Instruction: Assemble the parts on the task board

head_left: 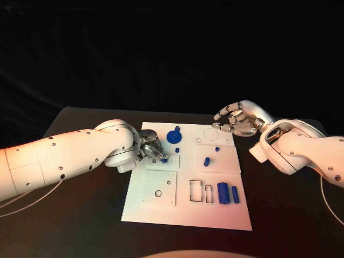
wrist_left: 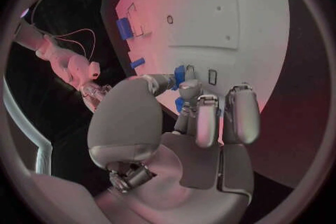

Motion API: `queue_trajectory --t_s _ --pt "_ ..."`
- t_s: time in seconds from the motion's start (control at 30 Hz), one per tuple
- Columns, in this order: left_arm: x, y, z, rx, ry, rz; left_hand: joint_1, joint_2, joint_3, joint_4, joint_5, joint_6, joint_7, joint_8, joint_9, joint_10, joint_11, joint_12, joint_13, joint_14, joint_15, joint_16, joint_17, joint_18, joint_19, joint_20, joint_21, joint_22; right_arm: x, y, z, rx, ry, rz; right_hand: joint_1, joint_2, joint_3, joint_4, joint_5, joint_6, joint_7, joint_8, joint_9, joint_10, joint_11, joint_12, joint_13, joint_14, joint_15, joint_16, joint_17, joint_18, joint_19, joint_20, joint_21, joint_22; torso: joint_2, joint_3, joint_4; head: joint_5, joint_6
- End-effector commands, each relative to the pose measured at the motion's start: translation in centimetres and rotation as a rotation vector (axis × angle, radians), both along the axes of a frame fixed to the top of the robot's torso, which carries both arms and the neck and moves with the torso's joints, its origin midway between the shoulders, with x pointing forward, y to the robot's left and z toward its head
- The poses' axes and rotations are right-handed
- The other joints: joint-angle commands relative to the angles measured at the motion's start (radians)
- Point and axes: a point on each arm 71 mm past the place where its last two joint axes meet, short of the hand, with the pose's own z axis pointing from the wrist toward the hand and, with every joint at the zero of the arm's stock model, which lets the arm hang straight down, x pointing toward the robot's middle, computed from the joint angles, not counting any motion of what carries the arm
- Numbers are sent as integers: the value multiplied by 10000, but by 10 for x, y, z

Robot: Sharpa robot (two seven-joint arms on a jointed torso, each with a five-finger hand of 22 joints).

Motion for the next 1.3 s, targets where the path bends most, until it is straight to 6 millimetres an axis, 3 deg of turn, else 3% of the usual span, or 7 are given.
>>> queue_trajectory --t_s 0.03,1.3 --pt "1 -2 2 411 -626 -212 -28 41 1836 -1774 38 96 -14 51 51 64 -11 82 28 917 -66 0 2143 -172 45 -28 47 21 -1 2 -1 -43 -3 165 -83 -17 60 10 37 86 17 57 -5 -1 -68 -14 -9 724 -89 -32 1114 57 421 -47 -44 1950 5 6 -4 8 17" --pt "1 -5 -6 1283 -440 -755 -216 -99 2081 -1953 297 195 -54 114 151 255 -52 291 270 920 -105 4 2141 -181 74 -59 73 63 -1 2 -2 -34 69 172 -165 -3 61 16 52 100 11 68 -9 6 -71 -10 -9 723 -92 -36 1108 56 424 -52 -43 1953 15 7 5 24 -19"
